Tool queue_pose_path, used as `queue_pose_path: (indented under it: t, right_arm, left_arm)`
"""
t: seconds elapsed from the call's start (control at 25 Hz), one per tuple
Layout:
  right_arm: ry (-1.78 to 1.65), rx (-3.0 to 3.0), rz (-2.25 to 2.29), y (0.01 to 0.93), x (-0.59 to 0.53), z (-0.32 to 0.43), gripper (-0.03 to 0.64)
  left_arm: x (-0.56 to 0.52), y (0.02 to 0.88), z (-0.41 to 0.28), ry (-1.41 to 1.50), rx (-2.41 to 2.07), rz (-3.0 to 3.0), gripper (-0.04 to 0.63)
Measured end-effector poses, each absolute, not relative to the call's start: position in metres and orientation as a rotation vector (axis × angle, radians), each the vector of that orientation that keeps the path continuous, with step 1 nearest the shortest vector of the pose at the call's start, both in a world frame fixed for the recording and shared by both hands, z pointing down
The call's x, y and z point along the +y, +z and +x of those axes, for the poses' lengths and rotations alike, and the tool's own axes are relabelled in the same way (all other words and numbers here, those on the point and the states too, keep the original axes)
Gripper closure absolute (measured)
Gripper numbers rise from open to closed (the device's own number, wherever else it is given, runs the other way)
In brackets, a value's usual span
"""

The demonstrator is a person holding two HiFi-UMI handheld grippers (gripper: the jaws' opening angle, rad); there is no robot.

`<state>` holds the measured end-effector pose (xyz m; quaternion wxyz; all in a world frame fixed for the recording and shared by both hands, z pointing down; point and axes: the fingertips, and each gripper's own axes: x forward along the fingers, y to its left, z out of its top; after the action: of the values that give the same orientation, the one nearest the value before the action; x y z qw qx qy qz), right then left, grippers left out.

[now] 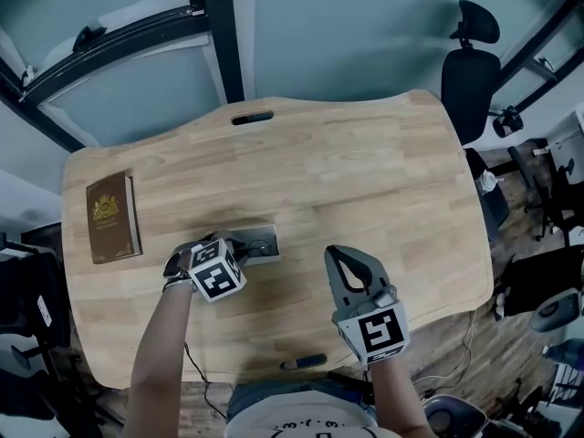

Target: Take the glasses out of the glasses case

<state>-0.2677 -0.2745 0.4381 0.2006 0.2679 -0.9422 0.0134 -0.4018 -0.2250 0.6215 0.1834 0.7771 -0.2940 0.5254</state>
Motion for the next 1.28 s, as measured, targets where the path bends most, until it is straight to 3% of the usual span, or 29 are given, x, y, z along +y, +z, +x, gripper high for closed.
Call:
queue_pose_path:
  t: [0.24,0.92,1.12,1.28]
  right_arm:
    - [0.046,-2.628,0.751,0.441,-0.278,-0.269,0.606]
    - [-0.033,-2.650,0.765,0.415,-0.247,-0.278,0.606]
    - [-0.079,-2.649,0.830,0.401,-0.230,-0.280,0.606]
    - [-0.114,-2.657,0.903,0.388,-0.216,-0.281,0.606]
  left_arm:
    - [-0.229,0.631,-0.399,1.485,-0.758,2.190,0.565]
    - [-0.229,0.552,-0.410,1.514,-1.071,2.356,0.574]
    - [-0.220,0.521,-0.420,1.388,-1.283,2.389,0.574]
    - [-0.207,0.482,-0.432,1.115,-1.519,2.392,0.574]
